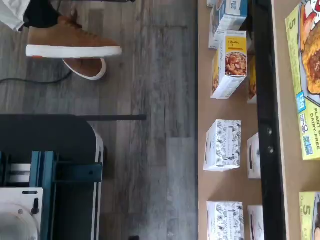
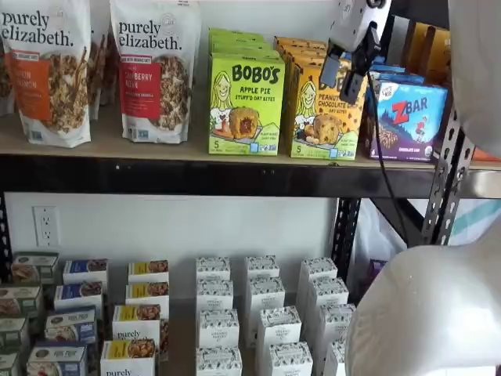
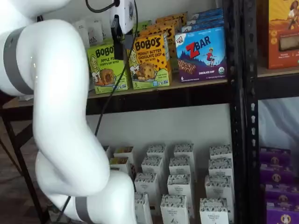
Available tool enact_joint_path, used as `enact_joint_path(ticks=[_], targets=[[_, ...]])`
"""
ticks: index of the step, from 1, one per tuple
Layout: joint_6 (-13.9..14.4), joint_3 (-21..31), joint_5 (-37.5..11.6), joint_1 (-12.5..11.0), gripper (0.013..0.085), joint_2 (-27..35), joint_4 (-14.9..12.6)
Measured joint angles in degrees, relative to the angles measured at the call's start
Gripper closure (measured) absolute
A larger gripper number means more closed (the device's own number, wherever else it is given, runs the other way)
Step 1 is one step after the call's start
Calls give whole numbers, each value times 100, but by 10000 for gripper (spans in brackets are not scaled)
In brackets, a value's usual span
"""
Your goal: Pick up the orange box on the top shelf, the fifth box from the left
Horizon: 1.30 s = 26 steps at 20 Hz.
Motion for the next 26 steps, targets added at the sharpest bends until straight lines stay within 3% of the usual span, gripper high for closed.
enact_joint_path(ticks=[3, 7, 13, 19, 26], targets=[[93, 94, -188, 209, 130, -44, -361], [127, 163, -282, 259, 130, -40, -405], [120, 216, -429, 206, 130, -59, -201], [-41, 343, -1004, -13, 130, -171, 60], [-238, -114, -1051, -260, 130, 107, 120]])
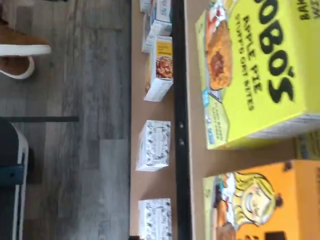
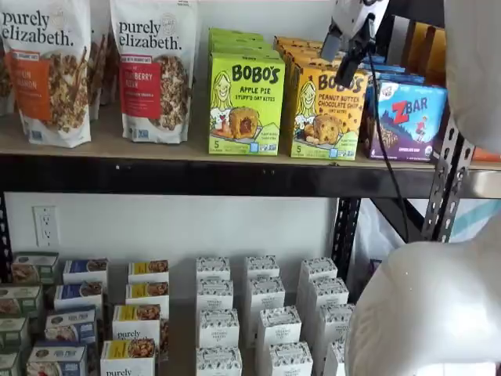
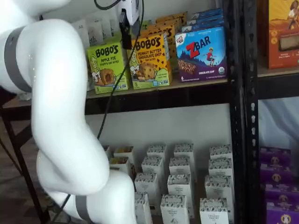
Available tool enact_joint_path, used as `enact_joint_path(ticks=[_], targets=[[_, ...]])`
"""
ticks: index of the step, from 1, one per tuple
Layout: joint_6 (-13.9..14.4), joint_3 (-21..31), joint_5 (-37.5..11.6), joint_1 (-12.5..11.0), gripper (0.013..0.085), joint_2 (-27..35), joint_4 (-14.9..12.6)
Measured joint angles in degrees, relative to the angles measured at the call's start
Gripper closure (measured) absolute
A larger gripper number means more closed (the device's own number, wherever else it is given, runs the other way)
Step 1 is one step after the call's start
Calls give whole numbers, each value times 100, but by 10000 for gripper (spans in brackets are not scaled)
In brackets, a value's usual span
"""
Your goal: Pick up the orange box on the top shelf, the fifth box from the left
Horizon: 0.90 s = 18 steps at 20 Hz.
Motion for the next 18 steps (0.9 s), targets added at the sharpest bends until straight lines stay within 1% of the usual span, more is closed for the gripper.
enact_joint_path(ticks=[5, 11, 14, 18], targets=[[-24, -397, 110, 41, 130, 293, -292], [-20, -873, 264, 94, 130, 690, -506], [-4, -997, 262, 135, 130, 823, -587], [6, -1083, 201, 157, 130, 963, -605]])
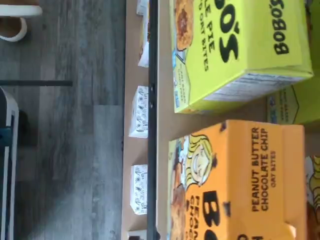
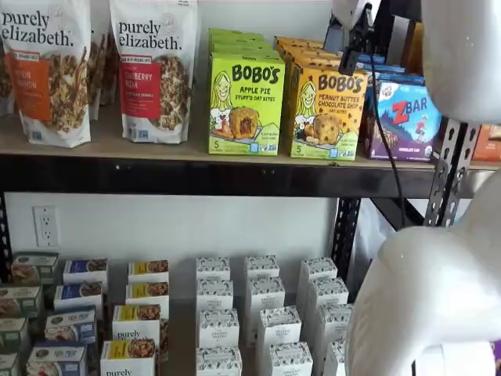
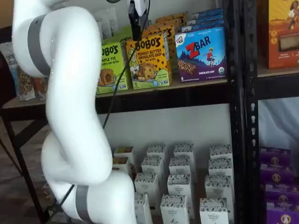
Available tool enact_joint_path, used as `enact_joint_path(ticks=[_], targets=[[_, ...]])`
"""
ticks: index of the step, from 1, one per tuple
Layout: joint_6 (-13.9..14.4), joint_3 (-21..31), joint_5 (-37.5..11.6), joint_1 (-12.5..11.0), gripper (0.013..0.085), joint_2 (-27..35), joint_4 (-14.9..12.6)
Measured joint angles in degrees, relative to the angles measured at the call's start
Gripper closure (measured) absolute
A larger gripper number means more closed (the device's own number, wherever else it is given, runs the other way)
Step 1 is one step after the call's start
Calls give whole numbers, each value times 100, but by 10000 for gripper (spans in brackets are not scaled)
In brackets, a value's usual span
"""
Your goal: Pick up the orange box on the top shelf, the fifth box from the left
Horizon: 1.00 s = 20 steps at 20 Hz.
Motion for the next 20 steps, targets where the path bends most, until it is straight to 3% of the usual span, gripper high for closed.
enact_joint_path(ticks=[6, 20], targets=[[35, 18, -189, 109, 130, 138, -192], [9, 97, -136, 134, 130, 375, -313]])
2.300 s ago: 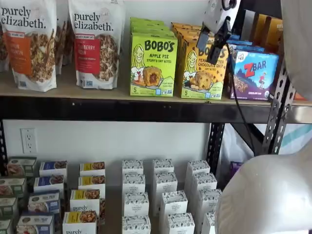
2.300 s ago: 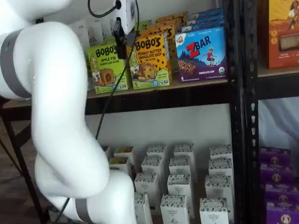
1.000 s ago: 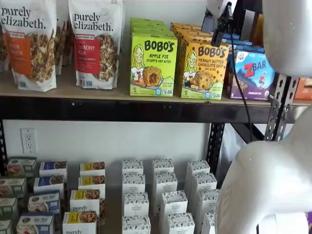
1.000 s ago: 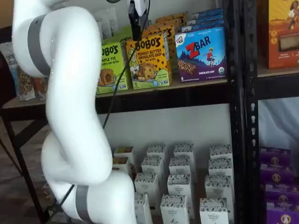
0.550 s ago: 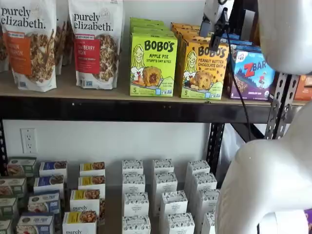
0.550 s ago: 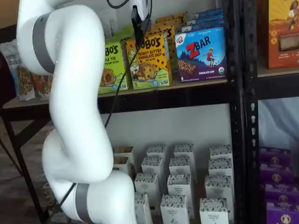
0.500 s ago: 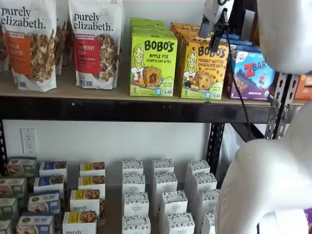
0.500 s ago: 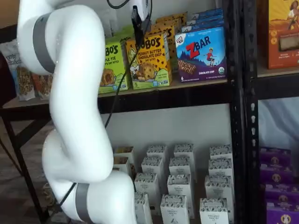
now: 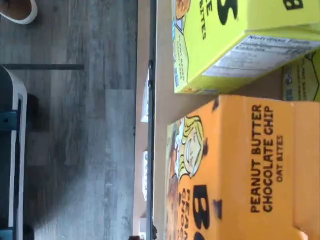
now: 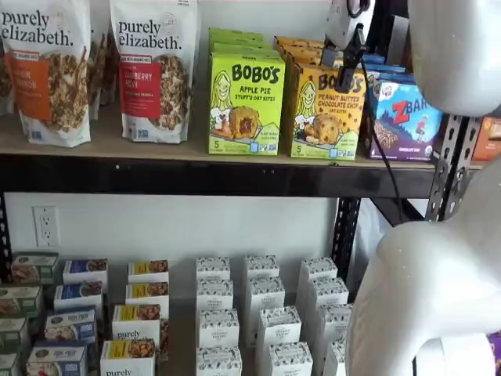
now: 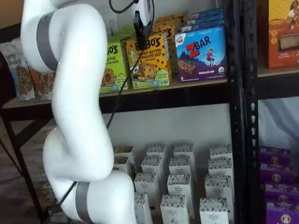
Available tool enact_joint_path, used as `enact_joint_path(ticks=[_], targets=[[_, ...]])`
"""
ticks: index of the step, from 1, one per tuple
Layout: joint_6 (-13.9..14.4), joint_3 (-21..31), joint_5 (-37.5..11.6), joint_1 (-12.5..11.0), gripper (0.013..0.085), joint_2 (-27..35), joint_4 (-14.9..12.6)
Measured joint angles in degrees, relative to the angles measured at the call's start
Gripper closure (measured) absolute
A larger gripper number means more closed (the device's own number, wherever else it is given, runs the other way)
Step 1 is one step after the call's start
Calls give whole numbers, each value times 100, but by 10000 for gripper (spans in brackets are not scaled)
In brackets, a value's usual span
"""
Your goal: Pick up the orange box on the top shelf, the fifth box from the left
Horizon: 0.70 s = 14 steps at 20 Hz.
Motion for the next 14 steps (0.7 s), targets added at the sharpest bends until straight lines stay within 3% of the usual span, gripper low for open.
enact_joint_path(ticks=[9, 14], targets=[[15, 292, -185, 50, 130, -64, -87], [-6, 415, -283, 20, 130, -114, 5]])
